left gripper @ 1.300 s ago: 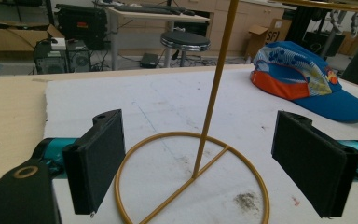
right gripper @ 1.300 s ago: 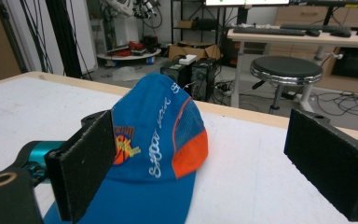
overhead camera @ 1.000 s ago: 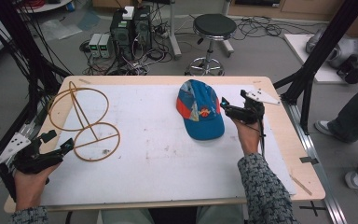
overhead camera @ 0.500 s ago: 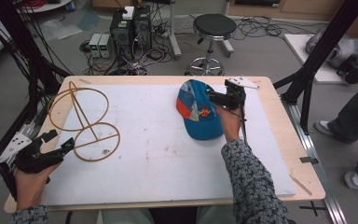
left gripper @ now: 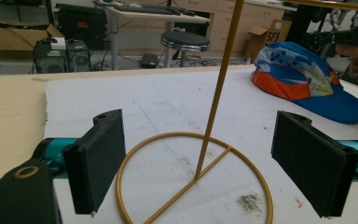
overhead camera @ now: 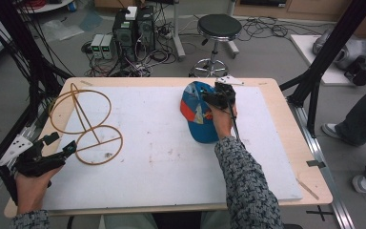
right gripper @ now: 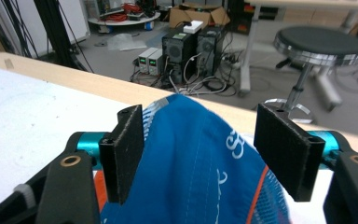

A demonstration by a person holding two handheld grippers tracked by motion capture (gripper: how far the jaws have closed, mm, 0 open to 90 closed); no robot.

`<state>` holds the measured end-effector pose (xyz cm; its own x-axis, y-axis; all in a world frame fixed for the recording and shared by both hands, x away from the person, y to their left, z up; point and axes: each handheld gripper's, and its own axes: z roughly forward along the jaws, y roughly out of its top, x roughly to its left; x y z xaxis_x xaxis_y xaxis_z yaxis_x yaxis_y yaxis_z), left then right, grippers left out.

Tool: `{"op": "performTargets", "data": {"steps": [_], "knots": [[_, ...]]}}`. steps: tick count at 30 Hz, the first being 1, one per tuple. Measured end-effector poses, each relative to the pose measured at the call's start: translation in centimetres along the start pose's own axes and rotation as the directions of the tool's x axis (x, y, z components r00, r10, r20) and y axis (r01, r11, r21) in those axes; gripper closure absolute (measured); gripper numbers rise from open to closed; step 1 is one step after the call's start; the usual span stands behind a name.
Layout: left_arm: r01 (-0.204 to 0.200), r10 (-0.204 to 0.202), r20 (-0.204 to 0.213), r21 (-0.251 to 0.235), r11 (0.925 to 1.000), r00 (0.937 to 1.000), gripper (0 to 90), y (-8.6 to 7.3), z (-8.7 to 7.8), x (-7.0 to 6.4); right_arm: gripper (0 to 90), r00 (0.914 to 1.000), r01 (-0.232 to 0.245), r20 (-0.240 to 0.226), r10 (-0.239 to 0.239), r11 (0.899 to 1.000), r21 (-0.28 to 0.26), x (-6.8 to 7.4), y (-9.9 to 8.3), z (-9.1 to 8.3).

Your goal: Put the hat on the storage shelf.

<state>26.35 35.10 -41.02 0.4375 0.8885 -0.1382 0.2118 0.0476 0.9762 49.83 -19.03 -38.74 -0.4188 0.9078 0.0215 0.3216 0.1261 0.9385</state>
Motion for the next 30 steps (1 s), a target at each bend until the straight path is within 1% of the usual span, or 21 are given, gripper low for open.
{"op": "performTargets", "data": {"steps": [1, 3, 4, 6, 9, 10, 13, 14, 15, 17, 18, 21, 25, 29, 30], "knots": [[-0.001, 0.001, 0.000, 0.003, 1.0000, 1.0000, 17.8, 0.0, 0.0, 0.0, 35.3, 0.9999, -0.011, 0.003, 0.011, 1.000, 0.013, -0.1, -0.2, 0.1], [-0.002, 0.002, 0.000, 0.004, 1.0000, 1.0000, 17.8, -0.1, 0.1, 0.0, 36.6, 0.9999, -0.008, 0.008, 0.008, 1.000, 0.028, -0.3, -0.4, 0.4], [-0.001, 0.001, -0.002, 0.004, 1.0000, 1.0000, 17.8, -0.1, 0.0, 0.1, 38.3, 1.0000, -0.006, 0.003, 0.006, 1.000, 0.028, -0.4, -0.5, 0.6], [0.001, -0.001, -0.003, 0.002, 1.0000, 1.0000, 17.9, -0.1, 0.0, 0.1, 38.6, 0.9999, -0.011, -0.003, 0.011, 1.000, 0.029, -0.3, -0.6, 0.6], [0.000, 0.000, -0.001, 0.003, 1.0000, 1.0000, 17.8, -0.1, 0.1, 0.1, 39.7, 1.0000, 0.004, -0.008, -0.004, 0.999, 0.034, 0.0, -0.7, 0.9], [-0.002, 0.002, -0.002, 0.005, 1.0000, 1.0000, 17.8, -0.1, 0.1, 0.1, 42.3, 0.9999, 0.007, -0.011, -0.007, 0.999, 0.040, 0.1, -0.9, 1.1], [-0.002, 0.002, 0.002, 0.005, 1.0000, 1.0000, 17.8, -0.1, 0.1, 0.0, 44.9, 0.9999, 0.016, -0.006, -0.016, 0.999, 0.046, 0.0, -0.9, 1.2], [-0.004, 0.004, 0.000, 0.007, 1.0000, 1.0000, 17.9, -0.1, 0.1, 0.1, 46.6, 1.0000, 0.008, -0.002, -0.008, 0.998, 0.058, 0.0, -1.0, 1.2], [-0.003, 0.003, -0.002, 0.008, 1.0000, 1.0000, 17.9, -0.1, 0.1, 0.1, 49.4, 0.9999, 0.016, 0.003, -0.017, 0.998, 0.063, -0.1, -1.0, 1.3], [-0.001, 0.001, -0.001, 0.008, 1.0000, 1.0000, 17.9, -0.2, 0.1, 0.1, 53.8, 0.9998, 0.017, 0.005, -0.017, 0.997, 0.069, -0.2, -1.0, 1.3], [-0.001, 0.001, -0.002, 0.009, 1.0000, 1.0000, 17.9, -0.2, 0.1, 0.1, 57.7, 0.9999, 0.014, 0.004, -0.014, 0.998, 0.068, -0.3, -1.0, 1.2], [-0.003, 0.003, 0.000, 0.010, 0.9999, 1.0000, 17.8, -0.1, 0.1, 0.1, 66.5, 0.9996, 0.028, -0.006, -0.028, 0.998, 0.064, -0.3, -0.9, 1.2], [-0.005, 0.005, 0.002, 0.012, 0.9999, 1.0000, 17.8, -0.1, 0.2, 0.1, 76.0, 0.9990, 0.043, -0.016, -0.042, 0.995, 0.086, -0.1, -0.9, 1.4], [-0.005, 0.005, -0.002, 0.010, 0.9999, 1.0000, 17.9, -0.1, 0.1, 0.1, 88.4, 0.9986, 0.052, -0.017, -0.051, 0.993, 0.103, 0.0, -0.7, 1.4], [-0.004, 0.004, -0.002, 0.009, 1.0000, 1.0000, 17.9, -0.1, 0.0, 0.2, 88.6, 0.9984, 0.056, -0.015, -0.055, 0.993, 0.100, 0.0, -0.6, 1.4]]}}
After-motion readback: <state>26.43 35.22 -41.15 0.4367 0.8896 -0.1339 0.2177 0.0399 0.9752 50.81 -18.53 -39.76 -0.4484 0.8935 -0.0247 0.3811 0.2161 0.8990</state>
